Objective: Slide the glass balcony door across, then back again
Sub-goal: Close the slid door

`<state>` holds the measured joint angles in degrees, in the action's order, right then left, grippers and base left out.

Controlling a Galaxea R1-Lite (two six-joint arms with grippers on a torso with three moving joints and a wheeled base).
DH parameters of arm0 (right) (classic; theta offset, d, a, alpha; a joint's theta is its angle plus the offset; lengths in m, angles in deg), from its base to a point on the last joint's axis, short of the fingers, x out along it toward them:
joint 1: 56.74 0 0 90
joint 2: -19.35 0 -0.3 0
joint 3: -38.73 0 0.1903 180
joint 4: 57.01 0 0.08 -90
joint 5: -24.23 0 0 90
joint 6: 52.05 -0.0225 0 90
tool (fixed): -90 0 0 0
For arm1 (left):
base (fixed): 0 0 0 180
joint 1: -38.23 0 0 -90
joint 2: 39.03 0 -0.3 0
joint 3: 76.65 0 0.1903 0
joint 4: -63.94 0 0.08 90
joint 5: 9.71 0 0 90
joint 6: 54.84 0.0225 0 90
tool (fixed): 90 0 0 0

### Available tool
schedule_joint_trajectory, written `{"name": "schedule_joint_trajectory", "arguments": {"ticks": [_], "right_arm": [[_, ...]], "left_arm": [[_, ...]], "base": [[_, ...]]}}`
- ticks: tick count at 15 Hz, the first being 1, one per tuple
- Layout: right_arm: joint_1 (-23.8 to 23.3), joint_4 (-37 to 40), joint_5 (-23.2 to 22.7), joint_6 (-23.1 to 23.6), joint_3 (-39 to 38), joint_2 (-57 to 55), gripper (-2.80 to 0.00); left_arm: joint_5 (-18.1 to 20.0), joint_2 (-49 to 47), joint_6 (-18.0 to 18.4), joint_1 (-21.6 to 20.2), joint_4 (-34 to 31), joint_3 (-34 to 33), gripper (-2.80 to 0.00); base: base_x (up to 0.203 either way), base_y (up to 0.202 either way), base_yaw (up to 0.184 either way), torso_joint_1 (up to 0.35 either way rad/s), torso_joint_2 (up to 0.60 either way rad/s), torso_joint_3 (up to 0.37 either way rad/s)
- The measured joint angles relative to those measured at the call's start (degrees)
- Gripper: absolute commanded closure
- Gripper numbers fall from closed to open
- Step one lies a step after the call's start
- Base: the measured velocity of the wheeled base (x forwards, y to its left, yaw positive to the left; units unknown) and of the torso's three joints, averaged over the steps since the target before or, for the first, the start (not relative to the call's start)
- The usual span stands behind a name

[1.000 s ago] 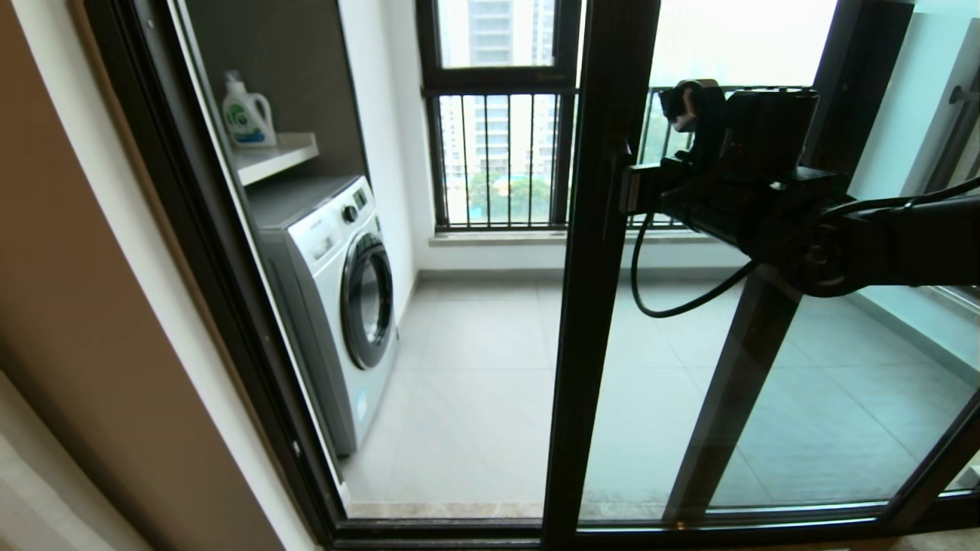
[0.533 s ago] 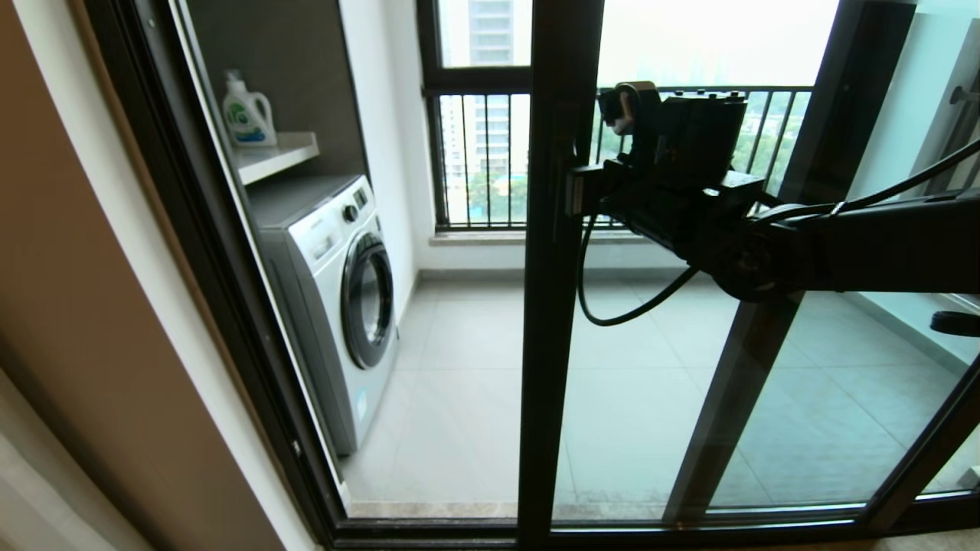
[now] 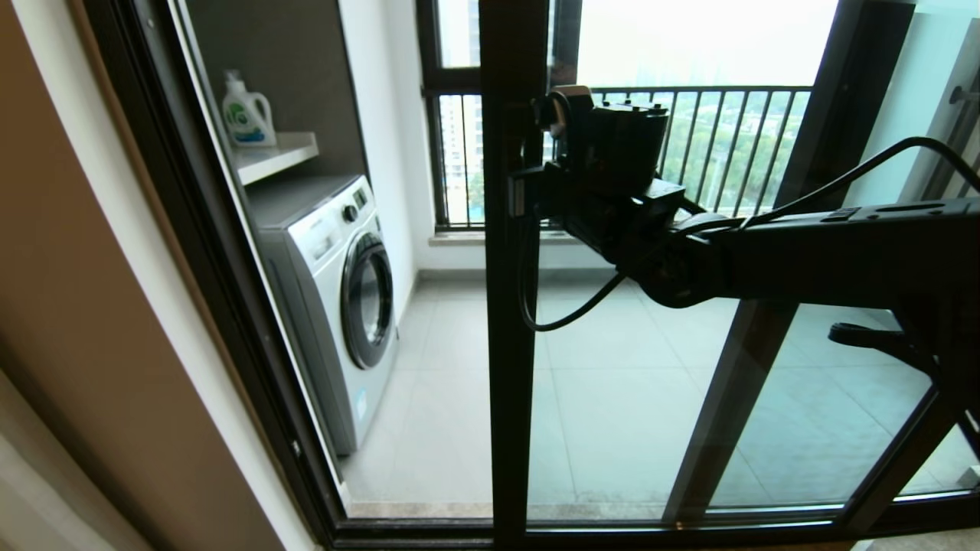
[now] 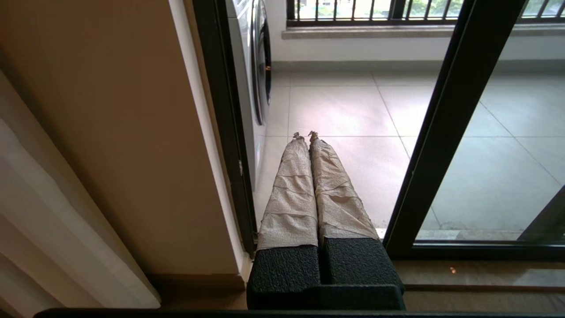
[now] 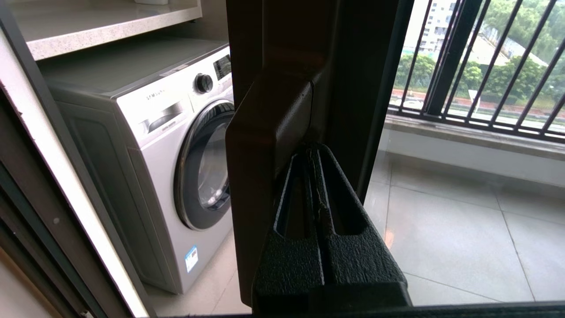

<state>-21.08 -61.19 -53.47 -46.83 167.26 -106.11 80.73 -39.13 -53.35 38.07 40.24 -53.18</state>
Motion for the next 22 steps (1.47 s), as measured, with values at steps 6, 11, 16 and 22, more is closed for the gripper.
{"name": "schedule_joint_trajectory", "arguments": {"ticks": [6, 11, 16, 22], "right_arm": [[4.09, 0.78, -0.01, 0.78, 6.3, -5.63, 0.0], [3.78, 0.78, 0.59, 0.52, 6.31, -5.56, 0.0], [-0.54, 0.91, 1.52, 0.56, -0.55, 2.1, 0.0], [-6.28, 1.39, 0.56, 0.68, -31.62, 30.77, 0.0]], "left_arm": [[0.02, 0.0, 0.01, 0.0, 0.01, 0.0, 0.0], [0.0, 0.0, 0.0, 0.0, -0.01, 0.0, 0.0], [0.0, 0.0, -0.01, 0.0, 0.0, 0.0, 0.0], [0.02, 0.0, 0.0, 0.02, -0.02, 0.0, 0.0]], "base": [[0.0, 0.0, 0.0, 0.0, 0.0, 0.0], [0.0, 0.0, 0.0, 0.0, 0.0, 0.0], [0.0, 0.0, 0.0, 0.0, 0.0, 0.0], [0.0, 0.0, 0.0, 0.0, 0.0, 0.0]]}}
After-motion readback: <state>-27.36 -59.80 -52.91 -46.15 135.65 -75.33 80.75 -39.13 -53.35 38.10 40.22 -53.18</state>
